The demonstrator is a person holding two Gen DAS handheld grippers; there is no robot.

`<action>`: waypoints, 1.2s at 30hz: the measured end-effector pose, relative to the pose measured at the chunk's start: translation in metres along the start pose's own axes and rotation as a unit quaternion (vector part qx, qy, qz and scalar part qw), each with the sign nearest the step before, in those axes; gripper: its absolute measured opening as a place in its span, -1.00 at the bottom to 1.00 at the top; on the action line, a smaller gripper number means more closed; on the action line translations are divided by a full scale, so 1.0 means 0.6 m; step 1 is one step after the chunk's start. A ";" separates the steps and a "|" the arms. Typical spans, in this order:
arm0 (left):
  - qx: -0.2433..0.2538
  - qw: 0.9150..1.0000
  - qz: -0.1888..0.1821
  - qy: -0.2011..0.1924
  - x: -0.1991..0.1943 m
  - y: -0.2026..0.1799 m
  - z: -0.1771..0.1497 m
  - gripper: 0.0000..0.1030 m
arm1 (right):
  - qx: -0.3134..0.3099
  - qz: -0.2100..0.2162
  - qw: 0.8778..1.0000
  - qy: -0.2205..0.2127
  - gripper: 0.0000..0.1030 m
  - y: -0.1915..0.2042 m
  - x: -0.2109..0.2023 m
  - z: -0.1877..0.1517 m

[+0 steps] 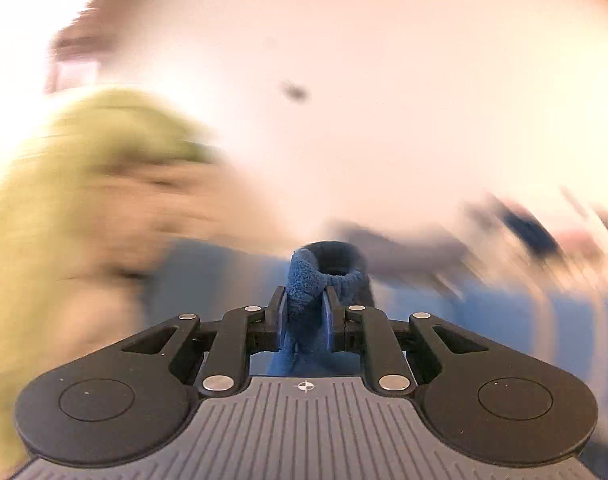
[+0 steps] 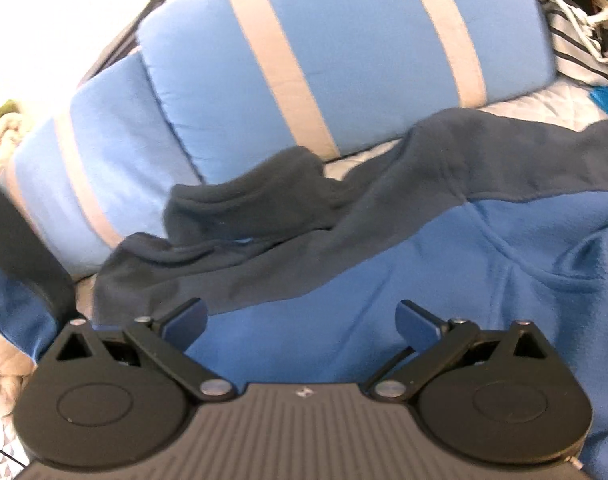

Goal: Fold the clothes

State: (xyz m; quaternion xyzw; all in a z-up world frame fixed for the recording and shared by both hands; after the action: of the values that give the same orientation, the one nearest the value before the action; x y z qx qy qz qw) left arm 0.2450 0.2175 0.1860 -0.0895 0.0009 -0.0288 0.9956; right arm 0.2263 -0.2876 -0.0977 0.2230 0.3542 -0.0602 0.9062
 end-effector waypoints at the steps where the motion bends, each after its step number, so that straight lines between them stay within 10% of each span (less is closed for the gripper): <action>1: -0.033 0.999 0.040 -0.015 -0.020 0.054 0.000 -0.65 | -0.003 0.006 1.000 0.000 0.99 0.004 -0.002 -0.001; 8: -0.249 0.941 0.228 0.013 -0.177 0.354 -0.206 -0.65 | -0.029 0.021 0.999 0.006 0.99 0.020 -0.005 -0.008; 12: -0.334 0.899 0.279 0.048 -0.247 0.439 -0.333 -0.65 | -0.033 0.019 0.999 0.023 0.99 0.018 0.002 -0.012; 16: -0.371 0.877 0.301 0.056 -0.284 0.475 -0.397 -0.66 | -0.035 0.012 0.999 0.031 0.99 0.015 0.007 -0.016; 22: -0.370 0.874 0.308 0.061 -0.286 0.476 -0.410 -0.64 | -0.039 0.002 0.999 0.036 0.99 0.014 0.013 -0.021; 30: -0.379 0.851 0.362 0.042 -0.301 0.475 -0.381 0.03 | -0.042 0.000 0.998 0.039 0.99 0.015 0.016 -0.022; 36: -0.375 0.883 0.279 0.040 -0.284 0.419 -0.321 0.03 | -0.044 0.000 0.998 0.044 0.99 0.016 0.017 -0.023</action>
State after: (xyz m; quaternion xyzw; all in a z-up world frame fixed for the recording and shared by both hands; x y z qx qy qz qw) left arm 0.0880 0.4400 -0.0489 -0.4505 0.0767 0.2493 0.8538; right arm 0.2279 -0.2722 -0.1097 0.1855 0.3960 -0.0352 0.8986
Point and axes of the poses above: each gripper's, at about its wrist camera, not at the fingertips, and x roughly the way its jaws point, y to its left, z to its top, the point moved 5 cm from there along x, roughly the way its jaws point, and after that the axes turned 9 degrees about -z, right-handed, at the moved point
